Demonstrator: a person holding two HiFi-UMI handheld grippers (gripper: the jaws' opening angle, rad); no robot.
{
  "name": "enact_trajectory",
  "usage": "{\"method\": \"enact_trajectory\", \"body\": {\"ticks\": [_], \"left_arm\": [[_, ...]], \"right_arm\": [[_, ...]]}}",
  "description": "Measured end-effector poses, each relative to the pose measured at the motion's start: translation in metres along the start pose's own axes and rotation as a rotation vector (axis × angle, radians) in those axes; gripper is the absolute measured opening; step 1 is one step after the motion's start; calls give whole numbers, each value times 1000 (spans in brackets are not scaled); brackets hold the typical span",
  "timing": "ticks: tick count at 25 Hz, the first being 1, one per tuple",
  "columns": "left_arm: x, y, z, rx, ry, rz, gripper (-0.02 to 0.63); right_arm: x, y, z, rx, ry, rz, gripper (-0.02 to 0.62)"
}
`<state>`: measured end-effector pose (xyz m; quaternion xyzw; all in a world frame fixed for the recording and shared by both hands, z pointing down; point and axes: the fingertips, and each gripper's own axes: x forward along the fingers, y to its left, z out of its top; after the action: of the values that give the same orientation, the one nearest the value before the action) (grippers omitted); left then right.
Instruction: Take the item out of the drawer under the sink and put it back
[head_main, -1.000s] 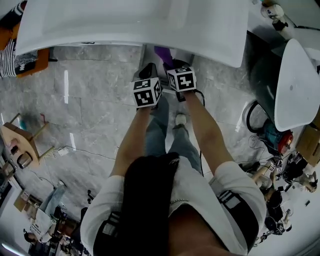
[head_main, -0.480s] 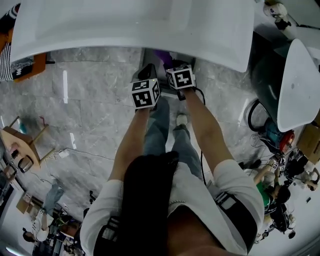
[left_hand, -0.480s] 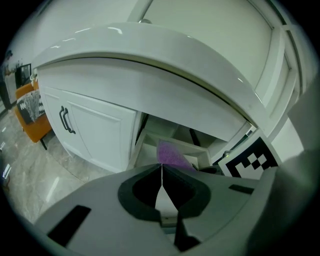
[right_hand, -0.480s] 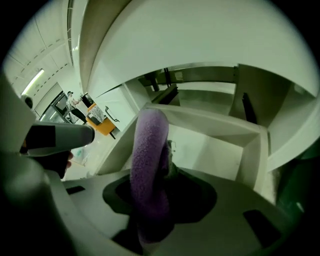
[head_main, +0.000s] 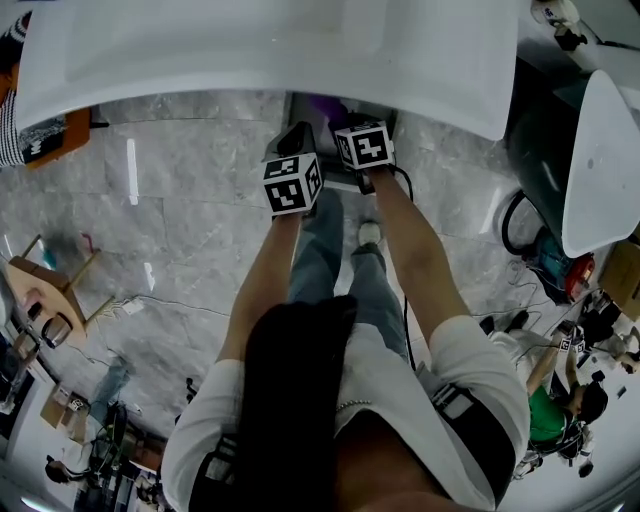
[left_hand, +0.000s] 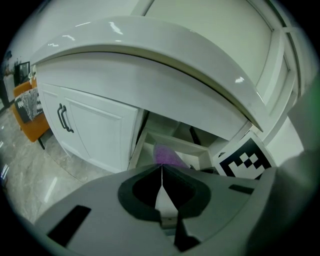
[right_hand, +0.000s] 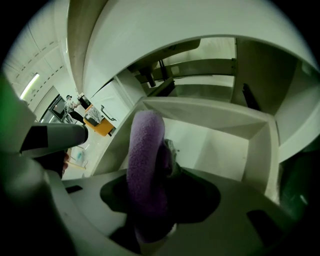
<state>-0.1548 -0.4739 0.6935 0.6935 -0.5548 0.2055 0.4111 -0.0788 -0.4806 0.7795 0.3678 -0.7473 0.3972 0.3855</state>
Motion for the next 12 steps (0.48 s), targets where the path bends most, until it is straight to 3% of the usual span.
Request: {"method": "enact_trajectory", "body": {"ticks": [8,12], "left_arm": [[-7,0,-3,4,5,3,9],[-12,-4,-3,9,-5,3,9]], "right_arm": [[-4,3,-1,15,-5,27,304],[-11,7,-2,15,-24,44,328]]}}
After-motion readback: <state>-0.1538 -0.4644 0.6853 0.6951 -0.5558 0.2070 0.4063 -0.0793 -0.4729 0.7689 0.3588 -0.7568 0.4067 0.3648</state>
